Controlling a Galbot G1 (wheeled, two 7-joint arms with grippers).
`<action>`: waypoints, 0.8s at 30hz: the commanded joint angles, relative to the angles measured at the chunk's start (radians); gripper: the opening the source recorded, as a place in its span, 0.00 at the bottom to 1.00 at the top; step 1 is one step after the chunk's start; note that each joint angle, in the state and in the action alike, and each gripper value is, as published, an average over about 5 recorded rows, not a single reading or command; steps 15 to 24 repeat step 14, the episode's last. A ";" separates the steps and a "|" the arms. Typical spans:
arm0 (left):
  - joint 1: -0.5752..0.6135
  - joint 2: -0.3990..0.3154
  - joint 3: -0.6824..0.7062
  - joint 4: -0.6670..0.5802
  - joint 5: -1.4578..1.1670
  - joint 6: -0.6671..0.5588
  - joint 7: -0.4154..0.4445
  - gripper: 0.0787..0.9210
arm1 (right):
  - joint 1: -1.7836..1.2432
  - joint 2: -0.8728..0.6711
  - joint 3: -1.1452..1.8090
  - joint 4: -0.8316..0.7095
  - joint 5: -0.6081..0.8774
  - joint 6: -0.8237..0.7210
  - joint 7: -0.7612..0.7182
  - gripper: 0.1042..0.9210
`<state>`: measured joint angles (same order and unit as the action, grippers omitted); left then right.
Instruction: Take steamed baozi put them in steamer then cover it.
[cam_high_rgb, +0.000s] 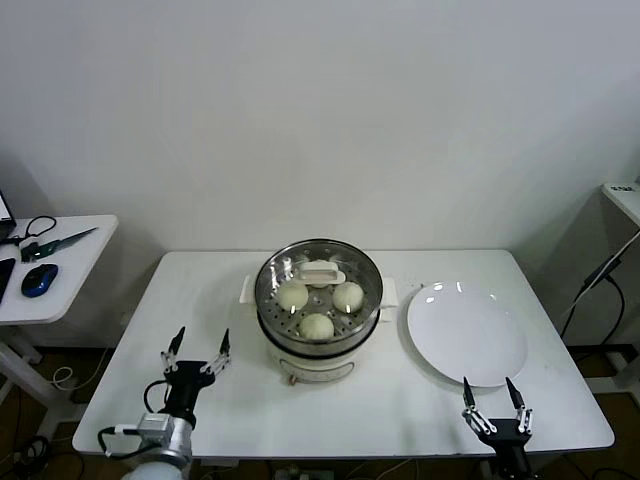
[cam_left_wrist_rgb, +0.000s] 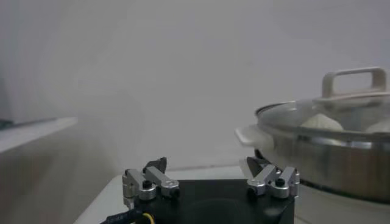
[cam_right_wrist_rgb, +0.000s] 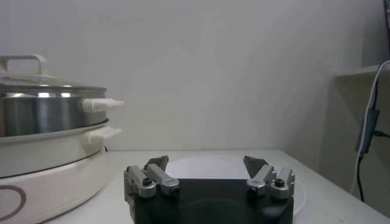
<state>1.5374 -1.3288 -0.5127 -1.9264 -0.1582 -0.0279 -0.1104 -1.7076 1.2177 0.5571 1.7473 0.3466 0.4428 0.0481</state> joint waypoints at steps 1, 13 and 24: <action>0.044 0.001 -0.040 0.063 -0.119 -0.089 0.008 0.88 | 0.006 0.002 -0.006 -0.007 -0.001 0.002 0.002 0.88; 0.053 0.000 -0.041 0.056 -0.118 -0.108 0.029 0.88 | 0.009 0.003 -0.011 -0.005 0.001 0.002 0.001 0.88; 0.053 0.000 -0.041 0.056 -0.118 -0.109 0.030 0.88 | 0.009 0.003 -0.011 -0.005 0.001 0.002 0.001 0.88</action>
